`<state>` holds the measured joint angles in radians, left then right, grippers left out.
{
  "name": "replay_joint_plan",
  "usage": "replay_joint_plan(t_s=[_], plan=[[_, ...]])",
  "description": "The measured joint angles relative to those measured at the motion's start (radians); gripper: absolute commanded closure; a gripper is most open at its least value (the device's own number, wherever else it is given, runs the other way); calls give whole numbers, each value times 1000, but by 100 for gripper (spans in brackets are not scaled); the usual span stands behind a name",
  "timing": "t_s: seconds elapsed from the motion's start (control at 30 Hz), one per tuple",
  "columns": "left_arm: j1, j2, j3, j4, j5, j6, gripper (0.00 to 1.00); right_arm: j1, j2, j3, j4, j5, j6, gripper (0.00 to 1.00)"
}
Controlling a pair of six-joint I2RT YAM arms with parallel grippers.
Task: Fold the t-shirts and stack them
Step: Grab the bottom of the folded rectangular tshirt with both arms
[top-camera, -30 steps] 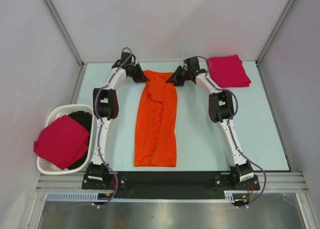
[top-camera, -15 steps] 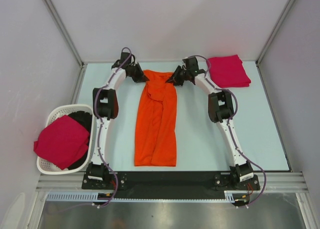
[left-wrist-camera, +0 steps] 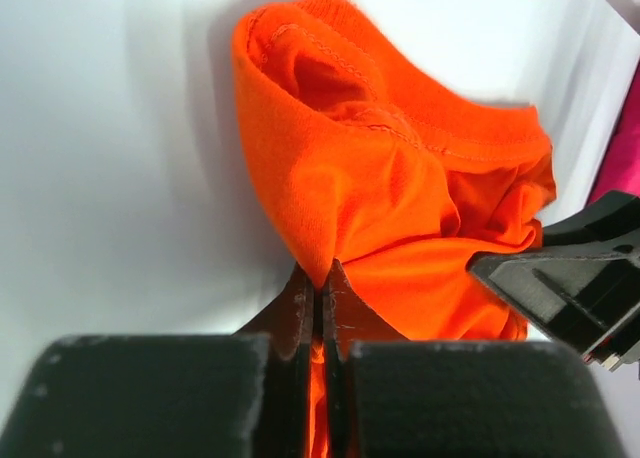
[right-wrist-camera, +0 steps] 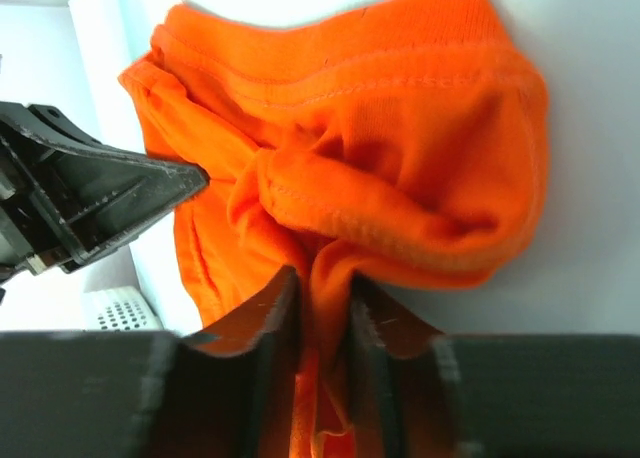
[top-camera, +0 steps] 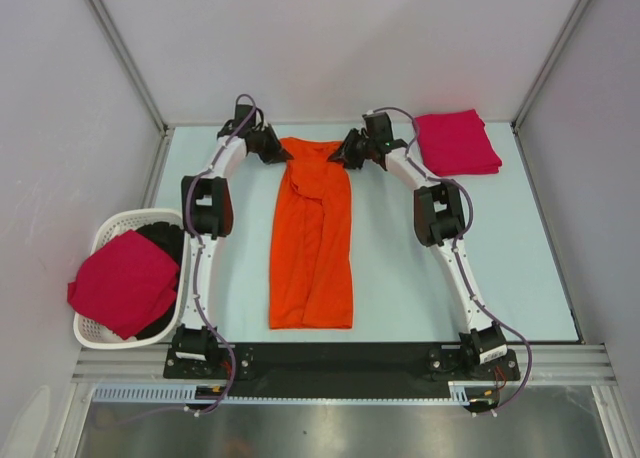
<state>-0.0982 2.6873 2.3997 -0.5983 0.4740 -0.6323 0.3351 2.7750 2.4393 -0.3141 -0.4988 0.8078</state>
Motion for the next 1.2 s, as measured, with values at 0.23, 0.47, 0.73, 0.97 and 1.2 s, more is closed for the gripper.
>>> replay_joint_plan(t_s=[0.23,0.47,0.73,0.97,1.2], plan=[[22,-27,-12,43,72,-16,10,-5,-3,25,45,19,-8,1],[50,-53,-7,-21,31,15,5,-8,-116,-73,-29,137,-149,0],[72,-315,-97,-117,13,49,4,-39,-411,-293,-143,156,-224,0],[47,-730,-312,-97,-27,77,4,-19,-609,-399,-142,13,-190,25],[-53,-1052,-882,-44,-98,136,4,65,-604,-593,-198,-178,-166,52]])
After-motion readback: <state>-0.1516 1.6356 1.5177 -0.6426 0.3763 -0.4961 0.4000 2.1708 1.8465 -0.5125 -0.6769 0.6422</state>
